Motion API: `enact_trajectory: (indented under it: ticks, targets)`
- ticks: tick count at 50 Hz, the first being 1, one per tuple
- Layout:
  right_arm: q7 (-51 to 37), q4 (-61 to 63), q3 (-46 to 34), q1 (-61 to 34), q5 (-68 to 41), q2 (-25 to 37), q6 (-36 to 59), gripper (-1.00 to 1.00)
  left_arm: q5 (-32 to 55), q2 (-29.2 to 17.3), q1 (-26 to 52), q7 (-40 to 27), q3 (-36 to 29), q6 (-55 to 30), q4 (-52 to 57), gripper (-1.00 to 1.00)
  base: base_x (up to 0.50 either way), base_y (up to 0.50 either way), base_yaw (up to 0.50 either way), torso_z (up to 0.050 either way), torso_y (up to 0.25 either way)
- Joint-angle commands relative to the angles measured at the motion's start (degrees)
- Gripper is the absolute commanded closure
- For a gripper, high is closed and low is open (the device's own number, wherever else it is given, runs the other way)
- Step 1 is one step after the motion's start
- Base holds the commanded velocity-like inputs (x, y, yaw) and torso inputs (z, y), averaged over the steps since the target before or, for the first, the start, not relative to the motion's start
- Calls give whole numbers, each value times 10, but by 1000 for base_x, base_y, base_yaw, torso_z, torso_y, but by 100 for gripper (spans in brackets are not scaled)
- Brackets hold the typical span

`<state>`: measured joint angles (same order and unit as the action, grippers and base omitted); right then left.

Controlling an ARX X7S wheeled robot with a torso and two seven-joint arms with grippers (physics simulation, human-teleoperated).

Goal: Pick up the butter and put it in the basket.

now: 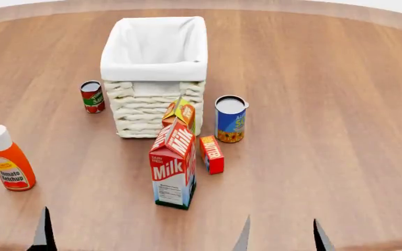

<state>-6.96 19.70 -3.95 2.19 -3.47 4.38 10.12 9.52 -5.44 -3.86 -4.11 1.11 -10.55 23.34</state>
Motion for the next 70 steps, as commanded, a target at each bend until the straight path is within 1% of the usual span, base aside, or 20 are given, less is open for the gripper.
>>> enact_trajectory:
  ticks: [1, 3, 7, 10, 16, 25, 29, 39, 70]
  targets:
    - [-11, 292, 0, -17, -4, 10, 161, -100, 49, -16, -31, -2, 28, -47, 186, -100, 0, 0, 0, 0, 0]
    - [-15, 330, -3, -28, -6, 12, 194, -100, 61, -20, -35, -8, 35, -61, 215, -100, 0, 0, 0, 0, 0]
    - [-22, 375, -10, -46, -3, 20, 236, -100, 71, -25, -47, -12, 40, -60, 243, -100, 0, 0, 0, 0, 0]
    - [-25, 396, -3, -51, -8, 23, 255, -100, 79, -30, -50, -17, 44, -69, 265, -100, 0, 0, 0, 0, 0]
    - [-37, 391, -19, -52, 7, 36, 260, -100, 86, -35, -51, -24, 44, -76, 280, -100, 0, 0, 0, 0, 0]
    - [-40, 384, -9, -48, -13, 36, 251, -100, 91, -42, -50, -32, 41, -81, 285, -100, 59, 0, 0, 0, 0]
    - [-43, 374, 2, -44, -23, 34, 240, -100, 94, -44, -51, -33, 41, -80, 286, -100, 500, 0, 0, 0, 0]
    - [-52, 381, 4, -48, -35, 37, 249, -100, 96, -49, -52, -39, 33, -82, 291, -100, 500, 0, 0, 0, 0]
    - [-70, 374, -13, -49, -48, 55, 245, -100, 109, -65, -55, -55, 25, -76, 299, -100, 500, 0, 0, 0, 0]
